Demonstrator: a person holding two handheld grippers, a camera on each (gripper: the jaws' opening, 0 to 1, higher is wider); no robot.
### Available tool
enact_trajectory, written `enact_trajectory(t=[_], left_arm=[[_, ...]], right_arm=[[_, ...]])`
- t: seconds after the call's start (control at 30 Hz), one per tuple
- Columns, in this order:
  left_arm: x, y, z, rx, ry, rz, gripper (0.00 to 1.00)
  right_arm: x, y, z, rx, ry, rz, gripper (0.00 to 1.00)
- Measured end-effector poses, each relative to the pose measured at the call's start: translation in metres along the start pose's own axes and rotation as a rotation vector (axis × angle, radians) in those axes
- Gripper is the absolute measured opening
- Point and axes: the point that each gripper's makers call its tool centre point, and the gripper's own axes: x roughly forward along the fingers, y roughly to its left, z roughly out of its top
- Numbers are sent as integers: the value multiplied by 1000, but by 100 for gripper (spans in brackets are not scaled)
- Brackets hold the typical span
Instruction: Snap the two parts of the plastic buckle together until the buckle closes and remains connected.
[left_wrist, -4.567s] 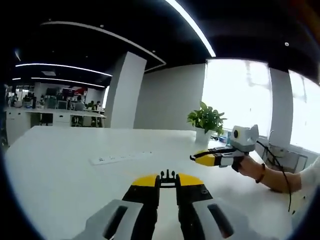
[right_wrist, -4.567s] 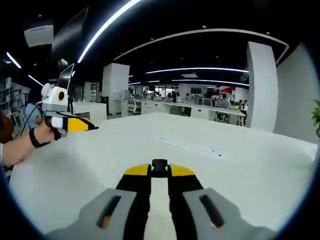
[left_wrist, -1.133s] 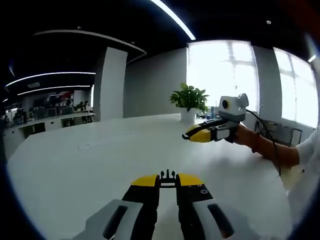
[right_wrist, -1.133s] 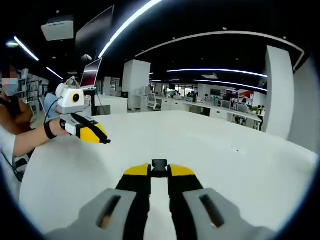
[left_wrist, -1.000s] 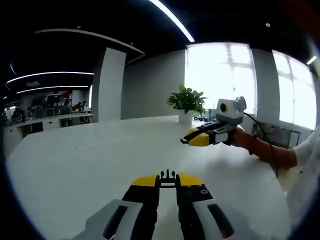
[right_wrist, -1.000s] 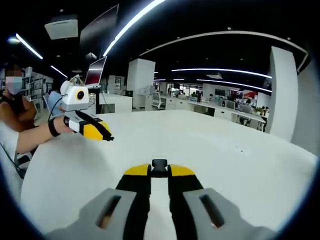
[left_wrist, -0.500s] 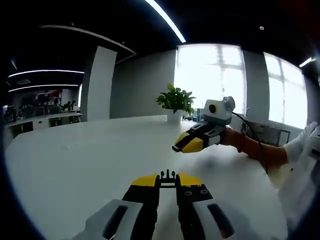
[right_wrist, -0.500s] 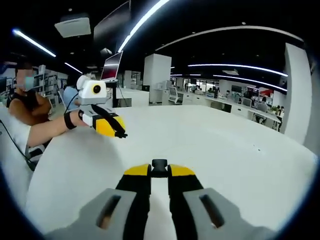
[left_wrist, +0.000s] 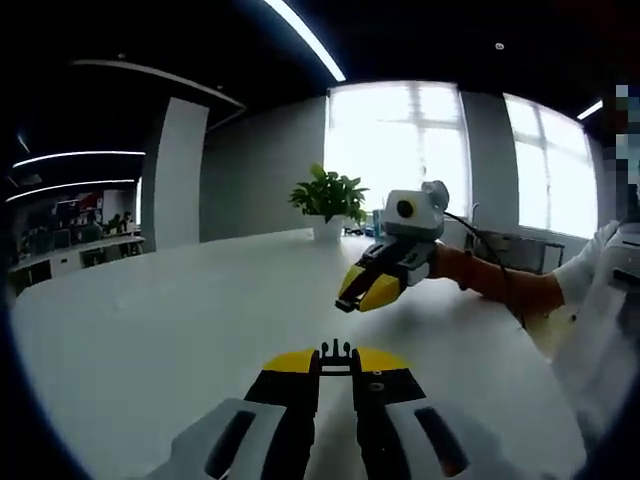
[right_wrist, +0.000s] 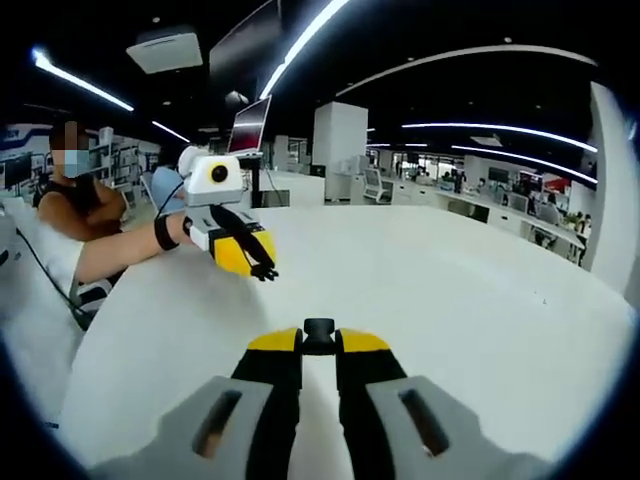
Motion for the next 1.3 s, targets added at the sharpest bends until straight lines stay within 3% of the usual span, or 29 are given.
enact_trajectory(t=[0.2,0.67,0.9,1.3], left_arm=[[2,-12,-4,19,25,-58,11],[3,-19,-11,45,58,-100,12],[2,-13,-9,38,54,-111,12],[6,-25,-18,57,84,-130,12]], right_arm=[[2,15,-2,-2,9,82,11],[3,37,-1,-41,4,192,11],[3,38,-3,-43,12,207,11],[4,49,-6,-41,27,257,11]])
